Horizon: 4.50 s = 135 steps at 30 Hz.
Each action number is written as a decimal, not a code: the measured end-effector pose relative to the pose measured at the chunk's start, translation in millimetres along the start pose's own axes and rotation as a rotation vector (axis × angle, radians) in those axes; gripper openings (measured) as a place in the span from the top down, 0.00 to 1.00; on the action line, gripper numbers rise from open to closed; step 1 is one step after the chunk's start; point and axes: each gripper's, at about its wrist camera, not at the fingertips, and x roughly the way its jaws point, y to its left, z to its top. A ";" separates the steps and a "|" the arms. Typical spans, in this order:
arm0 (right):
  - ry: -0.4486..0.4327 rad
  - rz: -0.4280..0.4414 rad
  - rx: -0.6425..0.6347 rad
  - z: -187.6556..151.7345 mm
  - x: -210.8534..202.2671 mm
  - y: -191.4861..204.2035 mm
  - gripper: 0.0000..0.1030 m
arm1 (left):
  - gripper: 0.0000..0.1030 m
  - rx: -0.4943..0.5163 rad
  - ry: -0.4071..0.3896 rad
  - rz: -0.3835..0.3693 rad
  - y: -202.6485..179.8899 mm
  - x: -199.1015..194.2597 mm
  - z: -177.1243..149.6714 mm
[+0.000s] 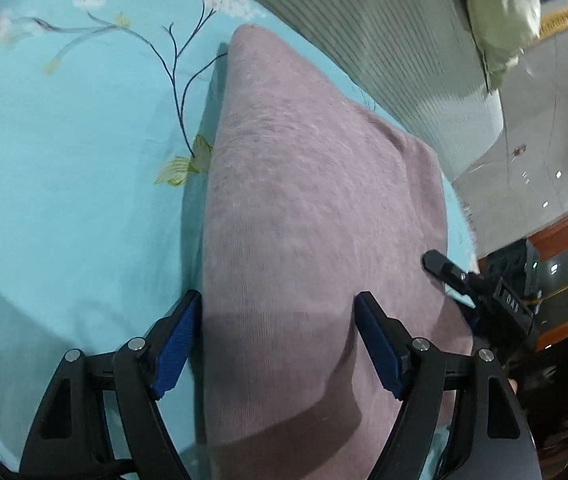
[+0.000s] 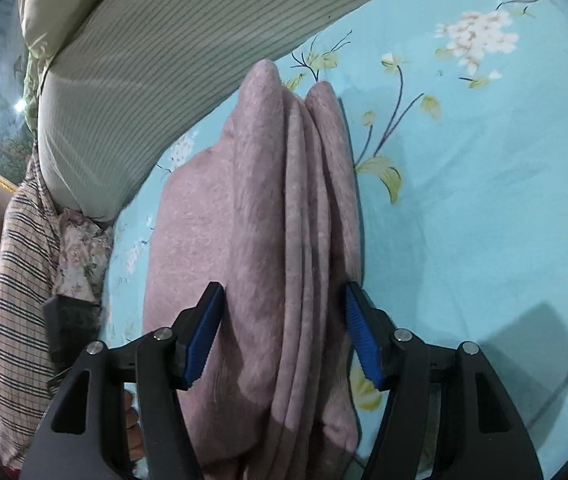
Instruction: Fold small clothes
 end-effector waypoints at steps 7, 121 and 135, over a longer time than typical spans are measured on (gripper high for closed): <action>0.005 0.015 0.000 0.0 3.7 -0.8 0.69 | 0.59 0.052 -0.029 -0.002 -5.6 4.5 5.6; 0.108 -0.036 -0.418 -173.2 -18.7 137.0 0.94 | 0.52 0.211 -0.139 0.201 46.5 -217.0 -235.1; -0.026 -0.002 -0.425 -152.2 -26.9 165.7 0.78 | 0.53 0.267 -0.200 0.226 17.2 -240.7 -206.3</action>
